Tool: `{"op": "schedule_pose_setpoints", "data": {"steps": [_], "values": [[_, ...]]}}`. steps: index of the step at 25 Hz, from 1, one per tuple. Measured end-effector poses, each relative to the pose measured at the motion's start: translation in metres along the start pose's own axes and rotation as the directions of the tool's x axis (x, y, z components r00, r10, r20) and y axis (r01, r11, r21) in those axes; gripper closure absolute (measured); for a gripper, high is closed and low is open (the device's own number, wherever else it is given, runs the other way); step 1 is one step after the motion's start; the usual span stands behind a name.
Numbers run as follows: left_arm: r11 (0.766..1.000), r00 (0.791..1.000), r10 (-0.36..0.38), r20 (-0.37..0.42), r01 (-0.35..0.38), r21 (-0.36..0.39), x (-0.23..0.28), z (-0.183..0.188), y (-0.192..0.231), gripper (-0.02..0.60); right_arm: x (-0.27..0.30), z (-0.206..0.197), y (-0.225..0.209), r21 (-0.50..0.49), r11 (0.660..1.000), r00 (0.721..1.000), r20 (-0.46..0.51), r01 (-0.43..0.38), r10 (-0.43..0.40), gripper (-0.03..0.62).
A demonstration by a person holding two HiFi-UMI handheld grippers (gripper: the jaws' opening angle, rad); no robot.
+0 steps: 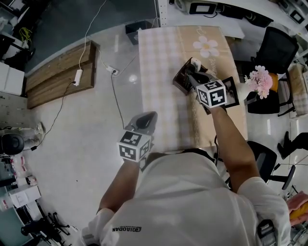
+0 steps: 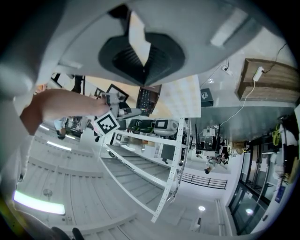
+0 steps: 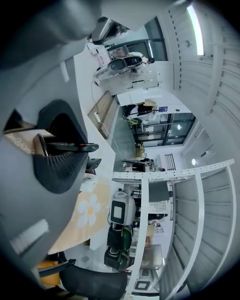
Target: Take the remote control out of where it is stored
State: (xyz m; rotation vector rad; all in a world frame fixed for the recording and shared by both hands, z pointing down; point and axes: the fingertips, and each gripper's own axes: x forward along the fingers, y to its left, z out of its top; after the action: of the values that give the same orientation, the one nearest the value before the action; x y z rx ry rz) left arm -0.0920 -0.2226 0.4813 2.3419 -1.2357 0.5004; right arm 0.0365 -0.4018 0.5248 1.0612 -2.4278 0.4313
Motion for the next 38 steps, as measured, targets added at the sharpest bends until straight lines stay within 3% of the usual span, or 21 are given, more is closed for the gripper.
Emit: {"op": "schedule_pose_setpoints", "data": {"steps": [8, 13, 19, 23, 26, 30, 32, 36, 38], "values": [[1.000, 1.000, -0.004, 0.017, 0.003, 0.006, -0.013, -0.001, 0.000, 0.577, -0.029, 0.043, 0.013, -0.036, 0.999, 0.994, 0.102, 0.027, -0.023, 0.537], [1.000, 1.000, -0.017, 0.020, 0.017, 0.004, -0.023, -0.006, -0.002, 0.577, -0.056, 0.062, 0.026, -0.006, 1.000, 0.986, 0.165, 0.031, -0.029, 0.537], [0.999, 0.999, -0.038, 0.021, 0.037, 0.007, -0.031, -0.013, -0.007, 0.577, -0.073, 0.044, 0.047, 0.073, 0.997, 0.985, 0.174, 0.008, -0.020, 0.537], [0.999, 0.999, -0.050, 0.010, 0.049, 0.003, -0.035, -0.022, -0.010, 0.577, -0.079, 0.006, 0.057, 0.229, 0.973, 0.985, 0.168, -0.017, -0.023, 0.537], [0.998, 0.998, -0.060, 0.004, 0.060, 0.001, -0.037, -0.027, -0.014, 0.577, -0.079, -0.029, 0.061, 0.408, 0.912, 0.985, 0.171, -0.044, -0.030, 0.537], [0.998, 0.998, -0.067, -0.013, 0.067, 0.003, -0.041, -0.035, -0.016, 0.577, -0.068, -0.064, 0.066, 0.594, 0.801, 0.981, 0.188, -0.074, -0.049, 0.537], [0.998, 0.997, -0.069, -0.016, 0.069, 0.000, -0.041, -0.039, -0.018, 0.577, -0.066, -0.079, 0.060, 0.680, 0.728, 0.977, 0.200, -0.084, -0.074, 0.537], [0.998, 0.998, -0.063, -0.014, 0.063, 0.002, -0.043, -0.039, -0.020, 0.577, -0.063, -0.108, 0.045, 0.835, 0.538, 0.966, 0.221, -0.115, -0.136, 0.537], [0.999, 0.998, -0.054, -0.012, 0.054, 0.001, -0.045, -0.039, -0.019, 0.577, -0.062, -0.121, 0.042, 0.869, 0.479, 0.962, 0.224, -0.123, -0.158, 0.537]]}}
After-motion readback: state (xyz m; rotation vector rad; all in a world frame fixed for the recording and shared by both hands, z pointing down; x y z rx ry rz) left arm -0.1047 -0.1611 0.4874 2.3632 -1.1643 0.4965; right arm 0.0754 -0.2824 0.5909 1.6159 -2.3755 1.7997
